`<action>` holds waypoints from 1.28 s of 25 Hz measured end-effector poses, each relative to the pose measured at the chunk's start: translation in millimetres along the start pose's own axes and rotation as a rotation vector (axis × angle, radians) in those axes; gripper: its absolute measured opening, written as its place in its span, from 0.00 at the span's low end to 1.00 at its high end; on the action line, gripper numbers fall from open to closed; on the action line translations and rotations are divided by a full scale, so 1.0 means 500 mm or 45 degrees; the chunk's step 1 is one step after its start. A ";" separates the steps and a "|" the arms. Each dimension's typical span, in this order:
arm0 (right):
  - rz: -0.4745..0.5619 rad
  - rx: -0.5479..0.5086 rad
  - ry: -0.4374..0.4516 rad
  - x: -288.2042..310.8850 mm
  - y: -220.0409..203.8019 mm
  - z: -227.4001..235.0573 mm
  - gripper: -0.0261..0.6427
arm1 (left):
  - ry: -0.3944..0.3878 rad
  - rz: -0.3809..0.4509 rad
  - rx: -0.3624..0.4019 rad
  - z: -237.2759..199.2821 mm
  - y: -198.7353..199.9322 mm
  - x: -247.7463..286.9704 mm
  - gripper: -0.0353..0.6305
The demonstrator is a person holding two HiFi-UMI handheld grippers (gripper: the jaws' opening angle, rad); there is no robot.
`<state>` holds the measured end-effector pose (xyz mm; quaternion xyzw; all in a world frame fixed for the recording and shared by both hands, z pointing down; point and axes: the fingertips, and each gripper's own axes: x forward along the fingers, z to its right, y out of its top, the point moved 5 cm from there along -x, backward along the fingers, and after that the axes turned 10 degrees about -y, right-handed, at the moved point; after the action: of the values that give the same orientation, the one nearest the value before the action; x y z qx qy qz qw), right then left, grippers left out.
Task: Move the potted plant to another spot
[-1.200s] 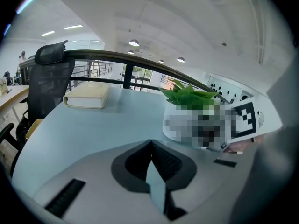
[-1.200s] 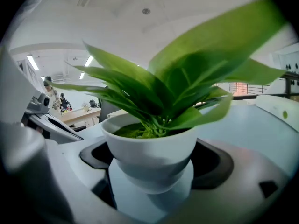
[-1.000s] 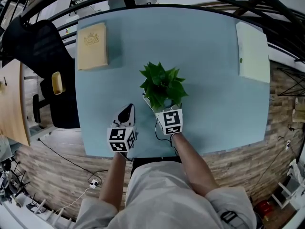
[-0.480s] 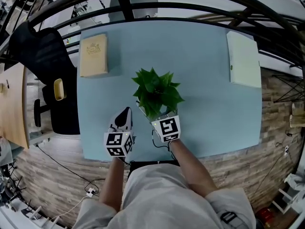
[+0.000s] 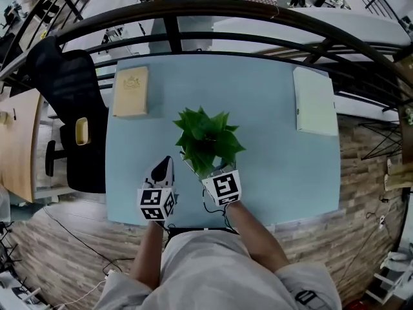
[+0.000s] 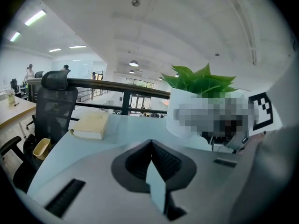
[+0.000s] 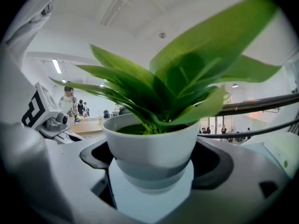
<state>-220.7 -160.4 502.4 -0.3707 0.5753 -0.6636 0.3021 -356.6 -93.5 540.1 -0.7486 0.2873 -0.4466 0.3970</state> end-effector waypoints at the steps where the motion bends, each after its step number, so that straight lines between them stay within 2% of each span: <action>1: 0.011 -0.003 0.008 -0.005 0.010 -0.001 0.79 | 0.002 0.009 0.005 0.005 0.006 -0.004 0.07; 8: 0.073 -0.052 0.054 -0.067 0.065 -0.006 0.79 | 0.010 0.076 0.038 0.061 0.026 -0.040 0.07; 21: 0.145 -0.052 0.044 -0.264 0.089 0.044 0.79 | -0.021 0.127 0.099 0.234 -0.006 -0.096 0.07; 25: 0.163 -0.037 0.008 -0.310 0.102 0.067 0.79 | -0.073 0.124 0.155 0.276 0.014 -0.090 0.07; 32: 0.176 -0.044 -0.126 -0.370 0.122 0.109 0.79 | -0.234 0.075 0.232 0.338 0.028 -0.062 0.07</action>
<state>-76.3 -46.3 418.8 -0.3676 0.5953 -0.6119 0.3689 -219.7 -19.5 466.2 -0.7382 0.2299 -0.3887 0.5011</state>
